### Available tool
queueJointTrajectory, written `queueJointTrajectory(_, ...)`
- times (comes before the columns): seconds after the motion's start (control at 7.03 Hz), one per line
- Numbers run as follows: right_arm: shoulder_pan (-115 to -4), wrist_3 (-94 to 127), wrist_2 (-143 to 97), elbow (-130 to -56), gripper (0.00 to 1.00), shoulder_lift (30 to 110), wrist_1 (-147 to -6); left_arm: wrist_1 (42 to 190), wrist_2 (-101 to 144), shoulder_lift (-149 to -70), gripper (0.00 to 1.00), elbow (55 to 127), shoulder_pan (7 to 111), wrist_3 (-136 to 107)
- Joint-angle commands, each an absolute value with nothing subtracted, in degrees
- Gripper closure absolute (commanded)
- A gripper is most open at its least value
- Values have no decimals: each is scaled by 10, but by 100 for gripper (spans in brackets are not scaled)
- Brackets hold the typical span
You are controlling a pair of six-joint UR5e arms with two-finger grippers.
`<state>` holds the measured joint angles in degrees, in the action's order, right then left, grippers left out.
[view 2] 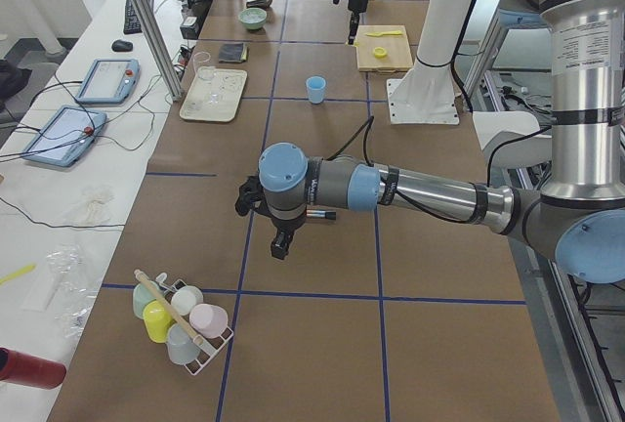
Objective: Squeeze lemon into cup
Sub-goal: 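Carry the lemon slice with the right gripper over the blue cup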
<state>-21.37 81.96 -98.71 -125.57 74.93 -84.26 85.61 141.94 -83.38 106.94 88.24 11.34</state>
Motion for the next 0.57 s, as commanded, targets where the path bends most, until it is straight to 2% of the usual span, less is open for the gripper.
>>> queueJointTrajectory(0.0,-268,845,-1005,-1158,49,620,-854,856,1419,-833,0,1068,882,113)
queueJointTrajectory(0.43,-286,872,-1005,-1067,48,542,-847,856,1419,-825,0,1071,882,113)
